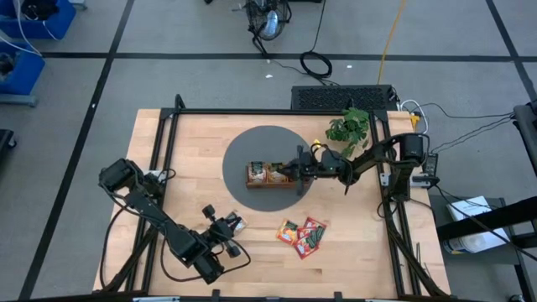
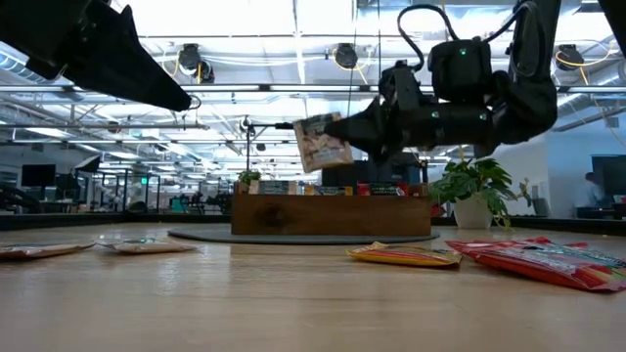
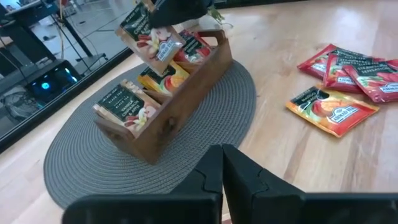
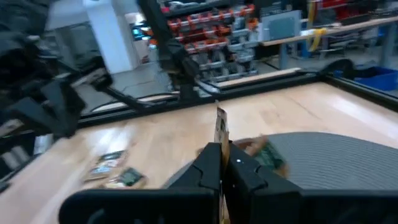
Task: Pick & Place Tea
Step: Put the brown tea bag into the left section of the wooden organizer, then put the yellow tea bag into the middle section of the wooden organizer
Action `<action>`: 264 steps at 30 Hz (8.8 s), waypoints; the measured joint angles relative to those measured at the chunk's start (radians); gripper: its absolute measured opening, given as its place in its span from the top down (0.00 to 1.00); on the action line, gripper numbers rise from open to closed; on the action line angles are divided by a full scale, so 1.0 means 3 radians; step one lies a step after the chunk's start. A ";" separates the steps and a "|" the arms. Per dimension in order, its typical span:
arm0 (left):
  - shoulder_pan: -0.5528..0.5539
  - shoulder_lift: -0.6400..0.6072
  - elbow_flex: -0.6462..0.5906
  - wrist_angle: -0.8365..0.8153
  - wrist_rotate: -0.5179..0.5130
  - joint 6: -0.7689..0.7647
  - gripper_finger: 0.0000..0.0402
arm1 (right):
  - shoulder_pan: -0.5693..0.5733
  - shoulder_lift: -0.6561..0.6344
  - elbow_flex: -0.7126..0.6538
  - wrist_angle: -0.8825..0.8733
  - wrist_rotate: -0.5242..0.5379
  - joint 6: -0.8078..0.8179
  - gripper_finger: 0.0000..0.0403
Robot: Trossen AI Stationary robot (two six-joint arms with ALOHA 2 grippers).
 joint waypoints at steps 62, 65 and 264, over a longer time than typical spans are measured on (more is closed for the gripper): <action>-0.0031 0.0001 0.0001 0.0134 0.0005 0.0097 0.93 | 0.0247 0.1039 0.0977 -0.0317 0.0728 -0.0444 0.86; -0.0027 0.0001 0.0001 0.0132 0.0004 0.0120 0.93 | 0.0251 0.1039 0.0977 -0.0312 0.0727 -0.0443 0.76; 0.0520 0.0715 0.0552 0.0940 0.1970 0.1719 0.92 | 0.0060 -0.0581 0.1205 -0.4242 0.0637 -0.1579 0.78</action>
